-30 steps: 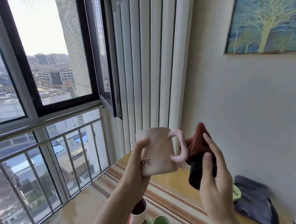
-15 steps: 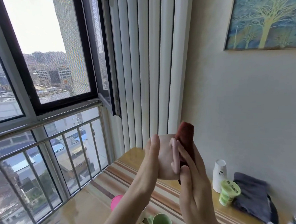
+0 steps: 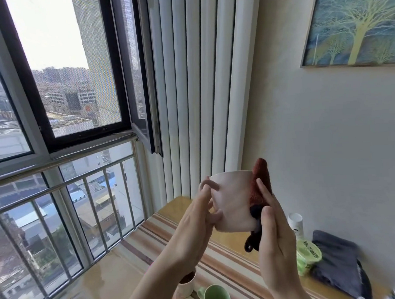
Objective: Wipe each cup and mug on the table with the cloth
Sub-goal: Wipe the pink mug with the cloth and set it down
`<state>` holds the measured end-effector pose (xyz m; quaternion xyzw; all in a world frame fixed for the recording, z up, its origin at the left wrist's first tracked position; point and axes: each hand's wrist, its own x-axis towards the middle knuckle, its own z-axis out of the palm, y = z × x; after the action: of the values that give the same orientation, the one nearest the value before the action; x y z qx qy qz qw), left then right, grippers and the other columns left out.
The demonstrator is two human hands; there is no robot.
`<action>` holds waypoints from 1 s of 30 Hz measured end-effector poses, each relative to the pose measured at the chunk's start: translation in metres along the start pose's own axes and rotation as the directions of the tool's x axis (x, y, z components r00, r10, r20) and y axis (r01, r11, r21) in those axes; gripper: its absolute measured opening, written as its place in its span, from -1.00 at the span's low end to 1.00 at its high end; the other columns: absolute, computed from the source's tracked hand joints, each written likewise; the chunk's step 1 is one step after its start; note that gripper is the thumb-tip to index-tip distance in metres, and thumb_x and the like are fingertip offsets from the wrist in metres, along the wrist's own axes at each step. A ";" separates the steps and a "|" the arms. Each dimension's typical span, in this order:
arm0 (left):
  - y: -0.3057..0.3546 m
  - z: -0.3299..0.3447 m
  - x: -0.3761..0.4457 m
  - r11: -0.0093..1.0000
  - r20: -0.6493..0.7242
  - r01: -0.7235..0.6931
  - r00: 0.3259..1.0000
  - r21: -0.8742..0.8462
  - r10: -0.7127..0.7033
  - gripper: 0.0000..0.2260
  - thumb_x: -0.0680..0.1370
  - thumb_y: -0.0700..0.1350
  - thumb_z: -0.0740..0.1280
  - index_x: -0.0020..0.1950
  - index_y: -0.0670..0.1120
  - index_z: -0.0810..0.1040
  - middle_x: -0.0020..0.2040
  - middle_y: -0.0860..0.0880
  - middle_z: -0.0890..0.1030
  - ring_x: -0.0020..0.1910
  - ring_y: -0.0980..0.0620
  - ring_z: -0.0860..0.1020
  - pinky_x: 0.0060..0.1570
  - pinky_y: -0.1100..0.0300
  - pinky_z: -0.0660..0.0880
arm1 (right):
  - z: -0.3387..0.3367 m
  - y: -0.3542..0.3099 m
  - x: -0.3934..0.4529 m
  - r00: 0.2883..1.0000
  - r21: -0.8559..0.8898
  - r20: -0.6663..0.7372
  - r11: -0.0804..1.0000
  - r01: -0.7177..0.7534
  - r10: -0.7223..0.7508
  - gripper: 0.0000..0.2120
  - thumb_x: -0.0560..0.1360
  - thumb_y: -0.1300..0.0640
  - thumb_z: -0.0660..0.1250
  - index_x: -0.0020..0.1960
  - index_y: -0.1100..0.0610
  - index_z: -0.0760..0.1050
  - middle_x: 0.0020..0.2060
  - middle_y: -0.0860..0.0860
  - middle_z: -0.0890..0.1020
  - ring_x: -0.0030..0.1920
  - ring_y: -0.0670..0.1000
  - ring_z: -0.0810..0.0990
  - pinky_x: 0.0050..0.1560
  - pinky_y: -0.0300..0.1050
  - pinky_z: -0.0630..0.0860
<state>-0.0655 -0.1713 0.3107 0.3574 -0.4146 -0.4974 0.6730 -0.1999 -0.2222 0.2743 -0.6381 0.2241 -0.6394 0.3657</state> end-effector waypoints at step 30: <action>-0.023 -0.027 0.021 0.981 -0.301 -0.113 0.941 0.157 0.157 -0.45 0.10 -0.05 0.69 -0.03 -0.26 0.66 -0.06 0.03 0.73 0.09 -0.13 0.69 0.06 -0.05 0.63 | 0.020 0.015 -0.007 0.838 0.288 -0.016 0.805 -0.519 0.546 -0.60 0.48 -0.25 0.23 0.22 -0.11 0.57 0.15 -0.04 0.69 0.26 0.04 0.60 0.33 0.24 0.46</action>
<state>-0.0459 -0.1954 0.2836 0.4476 -0.3600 -0.3575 0.7364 -0.1785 -0.2225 0.2600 -0.4608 0.3218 -0.5660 0.6031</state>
